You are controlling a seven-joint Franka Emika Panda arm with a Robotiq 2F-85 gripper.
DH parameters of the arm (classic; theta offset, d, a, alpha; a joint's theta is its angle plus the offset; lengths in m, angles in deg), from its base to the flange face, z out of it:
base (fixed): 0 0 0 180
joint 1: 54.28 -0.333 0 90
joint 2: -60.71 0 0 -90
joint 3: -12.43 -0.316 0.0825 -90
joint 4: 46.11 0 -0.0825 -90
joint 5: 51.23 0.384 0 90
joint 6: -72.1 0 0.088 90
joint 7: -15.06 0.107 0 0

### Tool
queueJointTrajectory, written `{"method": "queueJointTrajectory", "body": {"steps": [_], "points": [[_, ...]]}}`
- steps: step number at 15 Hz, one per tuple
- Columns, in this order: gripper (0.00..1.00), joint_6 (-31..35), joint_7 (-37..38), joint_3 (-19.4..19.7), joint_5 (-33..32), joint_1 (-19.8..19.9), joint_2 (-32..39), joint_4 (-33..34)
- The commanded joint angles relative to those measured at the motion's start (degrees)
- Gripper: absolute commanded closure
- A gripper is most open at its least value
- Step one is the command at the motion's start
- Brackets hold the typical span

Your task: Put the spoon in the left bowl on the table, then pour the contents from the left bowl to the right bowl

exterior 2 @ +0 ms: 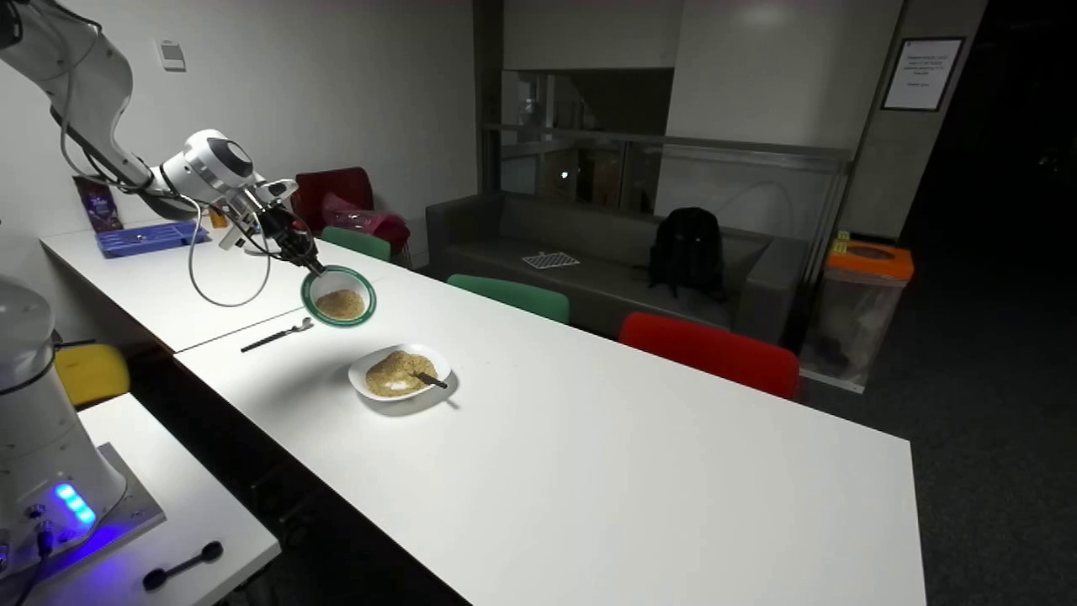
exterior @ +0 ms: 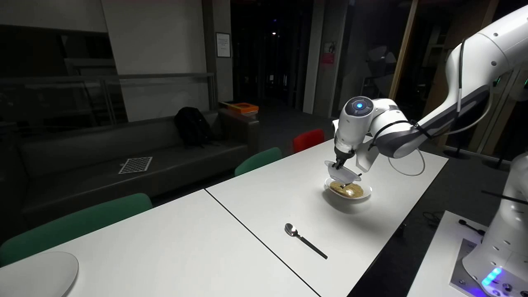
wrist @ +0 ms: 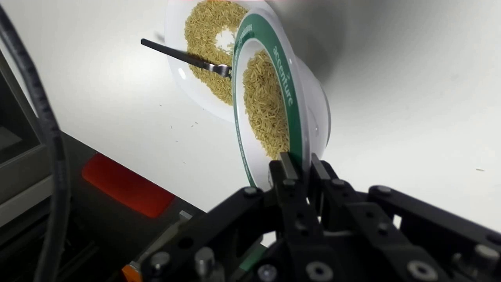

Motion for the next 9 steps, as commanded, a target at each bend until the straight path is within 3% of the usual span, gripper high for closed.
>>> {"method": "queueJointTrajectory", "body": {"steps": [1,9], "points": [[0.97,3.43,-1.38,0.35,0.91,1.87,-2.07,-0.73],[0.97,9.11,-1.79,2.22,1.79,4.27,-3.98,-1.84]]}}
